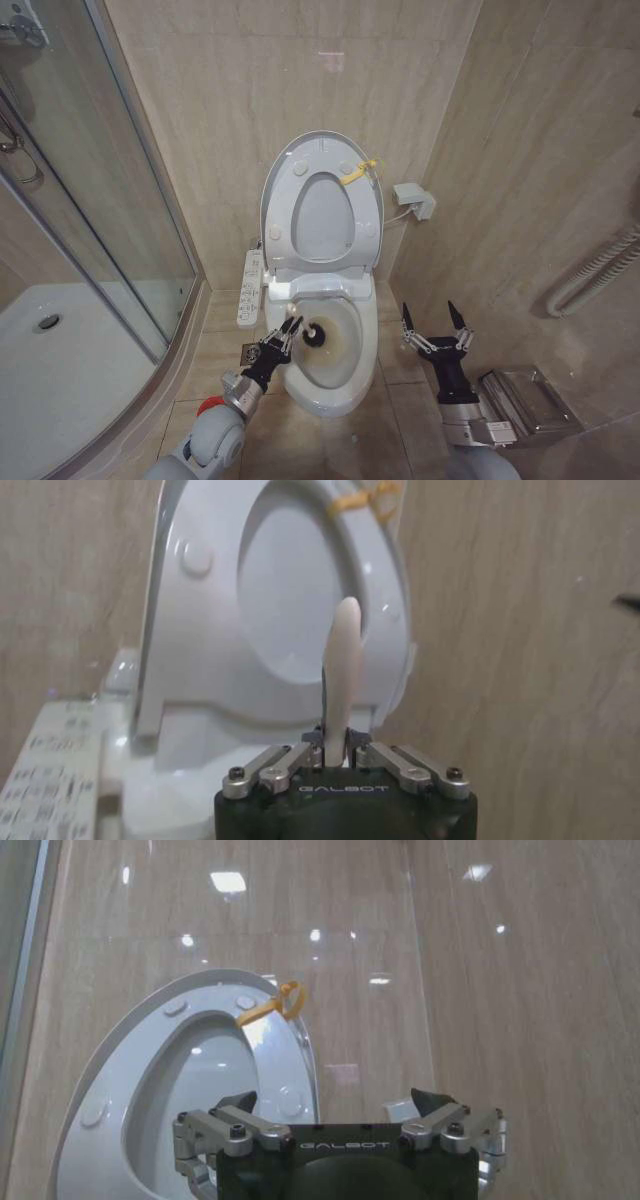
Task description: Open the toilet lid, clean the toilet bowl with a toilet brush, close the toilet lid, and flush.
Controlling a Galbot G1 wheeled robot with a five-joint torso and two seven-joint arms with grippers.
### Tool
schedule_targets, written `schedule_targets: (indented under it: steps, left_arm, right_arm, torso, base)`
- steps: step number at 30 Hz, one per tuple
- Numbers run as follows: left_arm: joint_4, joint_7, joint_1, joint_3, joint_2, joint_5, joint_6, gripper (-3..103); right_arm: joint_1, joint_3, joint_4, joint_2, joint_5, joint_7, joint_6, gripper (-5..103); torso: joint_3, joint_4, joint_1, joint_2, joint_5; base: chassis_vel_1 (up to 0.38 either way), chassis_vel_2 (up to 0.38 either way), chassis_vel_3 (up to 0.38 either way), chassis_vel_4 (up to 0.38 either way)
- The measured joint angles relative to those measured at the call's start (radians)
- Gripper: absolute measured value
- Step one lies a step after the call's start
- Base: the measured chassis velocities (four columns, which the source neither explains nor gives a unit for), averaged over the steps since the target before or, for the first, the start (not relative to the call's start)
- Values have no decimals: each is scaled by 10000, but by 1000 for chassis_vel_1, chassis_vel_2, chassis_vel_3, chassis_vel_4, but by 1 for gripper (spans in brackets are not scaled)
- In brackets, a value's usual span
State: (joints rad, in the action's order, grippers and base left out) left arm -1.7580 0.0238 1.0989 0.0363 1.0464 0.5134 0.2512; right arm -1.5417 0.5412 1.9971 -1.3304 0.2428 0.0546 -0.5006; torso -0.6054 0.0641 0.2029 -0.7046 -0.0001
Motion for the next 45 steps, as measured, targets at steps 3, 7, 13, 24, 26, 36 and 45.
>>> schedule_targets:
  steps: [3,7,13,24,26,36,45]
  left_arm:
    - [-335,4,138,-67,-128,2,0,14]
    - [-610,23,211,-96,-273,68,14,14]
    - [-688,42,186,-147,-209,76,116,14]
    - [-689,47,73,-255,25,23,263,14]
    - [-773,29,116,-269,32,-1,264,14]
    - [-1309,-381,762,-301,85,-321,38,14]
    - [-1427,-430,910,-317,-9,-265,0,14]
  right_arm:
    - [42,-48,-40,-54,-45,-4,14,100]
    - [99,-70,-69,-163,-90,-5,72,100]
    - [122,-69,-166,-264,-109,0,117,100]
    - [153,-123,-315,-235,-179,33,222,100]
    - [153,-127,-318,-226,-184,37,228,100]
    - [177,-318,-418,-208,-301,104,267,100]
    - [182,-341,-487,-293,-367,134,310,100]
  torso:
    - [0,-1,0,0,1]
    - [0,-1,0,0,0]
    - [0,0,0,0,0]
    - [0,0,0,0,0]
    - [0,1,0,0,0]
    - [0,-1,0,0,1]
    - [0,0,0,3,0]
  base:
    - [0,0,0,0]
    - [0,0,0,0]
    - [0,0,0,0]
    - [0,0,0,0]
    - [0,0,0,0]
    - [0,0,0,0]
    - [0,0,0,0]
